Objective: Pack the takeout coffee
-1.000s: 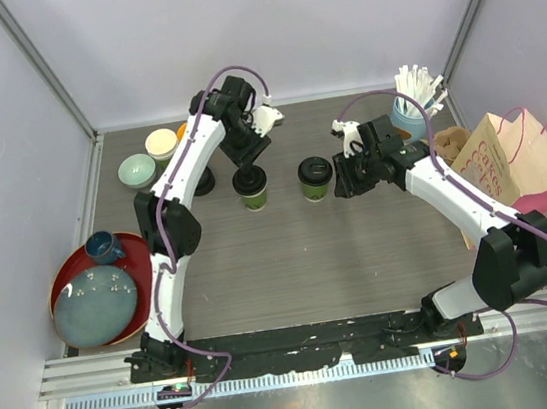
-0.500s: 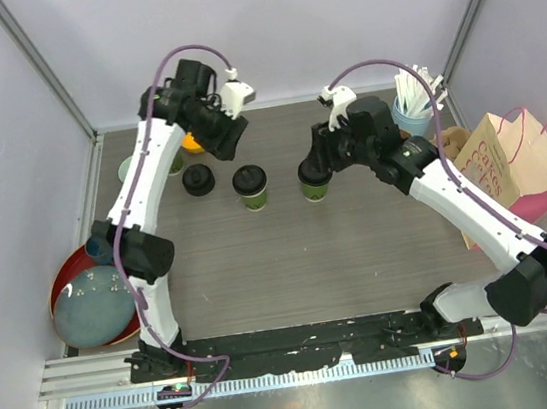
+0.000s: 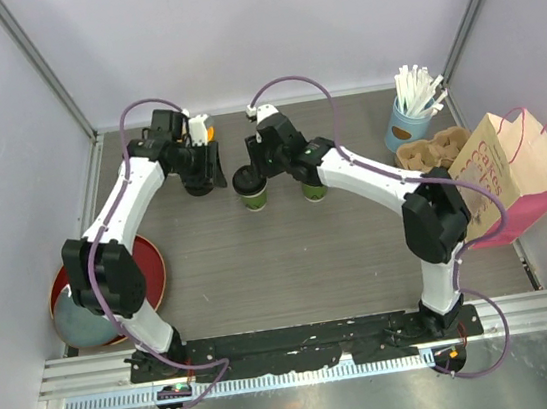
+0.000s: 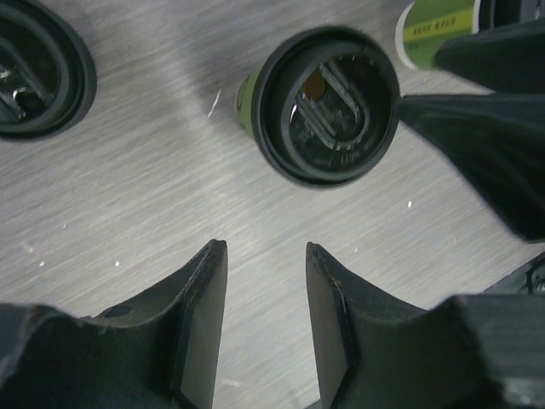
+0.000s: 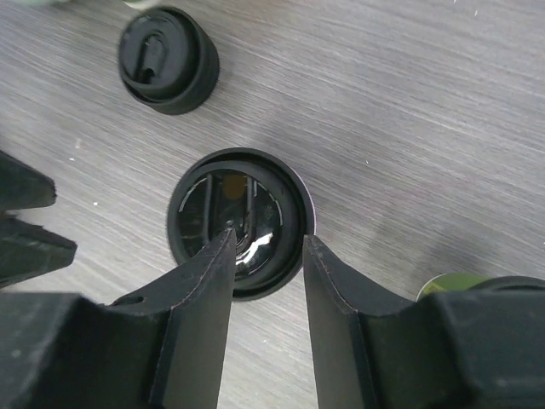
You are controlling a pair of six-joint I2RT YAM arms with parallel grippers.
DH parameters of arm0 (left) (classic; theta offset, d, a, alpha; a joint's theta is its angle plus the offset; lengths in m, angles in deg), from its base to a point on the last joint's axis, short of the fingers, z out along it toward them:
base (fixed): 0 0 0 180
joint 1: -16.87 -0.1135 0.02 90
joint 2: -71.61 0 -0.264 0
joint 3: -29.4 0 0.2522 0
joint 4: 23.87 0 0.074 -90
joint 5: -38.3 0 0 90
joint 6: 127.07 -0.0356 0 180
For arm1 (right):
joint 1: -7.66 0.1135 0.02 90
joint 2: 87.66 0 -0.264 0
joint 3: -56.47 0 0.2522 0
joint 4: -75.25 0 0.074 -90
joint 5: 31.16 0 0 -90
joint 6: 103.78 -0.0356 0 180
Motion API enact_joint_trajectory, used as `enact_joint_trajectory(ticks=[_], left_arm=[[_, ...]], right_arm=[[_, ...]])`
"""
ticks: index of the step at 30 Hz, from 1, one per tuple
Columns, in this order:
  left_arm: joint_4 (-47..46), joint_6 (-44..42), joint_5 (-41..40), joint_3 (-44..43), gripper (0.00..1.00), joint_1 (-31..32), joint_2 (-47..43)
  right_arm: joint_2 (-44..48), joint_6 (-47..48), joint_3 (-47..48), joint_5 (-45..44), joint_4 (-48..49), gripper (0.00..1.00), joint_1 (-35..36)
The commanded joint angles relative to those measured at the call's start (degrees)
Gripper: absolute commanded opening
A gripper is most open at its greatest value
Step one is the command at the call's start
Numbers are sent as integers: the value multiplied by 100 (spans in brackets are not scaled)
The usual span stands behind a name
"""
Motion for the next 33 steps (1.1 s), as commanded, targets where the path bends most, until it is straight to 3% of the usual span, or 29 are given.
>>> enact_joint_trajectory(ticks=[1, 9, 17, 33], left_arm=[[-1463, 906, 210, 294, 44, 15, -339], [-2289, 1442, -19, 733, 38, 15, -260], [-2475, 1609, -45, 812, 37, 164, -154], [-2580, 1223, -458, 786, 44, 454, 136]], right_arm=[[-114, -91, 486, -277, 249, 43, 27], [-439, 50, 600, -58, 346, 41, 45], [-641, 32, 601, -75, 267, 41, 45], [-510, 234, 82, -31, 389, 41, 45]])
